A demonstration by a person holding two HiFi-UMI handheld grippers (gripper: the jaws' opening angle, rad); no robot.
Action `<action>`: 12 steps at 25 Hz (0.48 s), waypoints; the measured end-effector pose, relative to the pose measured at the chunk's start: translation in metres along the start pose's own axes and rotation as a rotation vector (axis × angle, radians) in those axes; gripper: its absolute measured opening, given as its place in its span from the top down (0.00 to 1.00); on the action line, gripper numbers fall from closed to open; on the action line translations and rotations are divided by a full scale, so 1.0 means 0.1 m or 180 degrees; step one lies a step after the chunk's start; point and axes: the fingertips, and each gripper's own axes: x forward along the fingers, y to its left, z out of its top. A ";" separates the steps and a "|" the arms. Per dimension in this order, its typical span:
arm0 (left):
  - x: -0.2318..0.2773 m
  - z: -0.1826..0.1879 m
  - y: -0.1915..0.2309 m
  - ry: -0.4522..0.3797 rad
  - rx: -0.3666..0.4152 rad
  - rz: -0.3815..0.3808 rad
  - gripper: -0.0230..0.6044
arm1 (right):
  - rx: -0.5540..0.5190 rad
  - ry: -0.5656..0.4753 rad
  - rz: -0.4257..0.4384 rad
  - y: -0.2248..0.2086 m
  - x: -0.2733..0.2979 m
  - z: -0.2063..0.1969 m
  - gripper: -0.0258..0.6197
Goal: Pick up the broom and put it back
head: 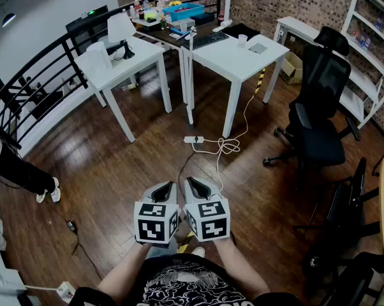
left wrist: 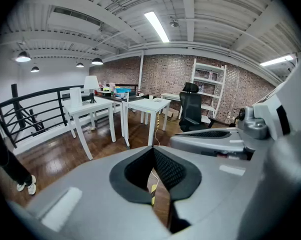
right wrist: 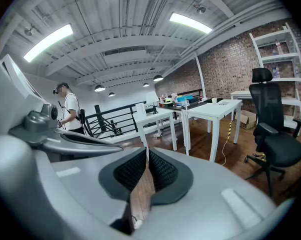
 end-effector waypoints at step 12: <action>0.59 0.29 0.23 -0.0060 -0.0047 -0.0096 0.95 | -0.0025 -0.0012 -0.0042 -0.29 0.50 0.20 0.92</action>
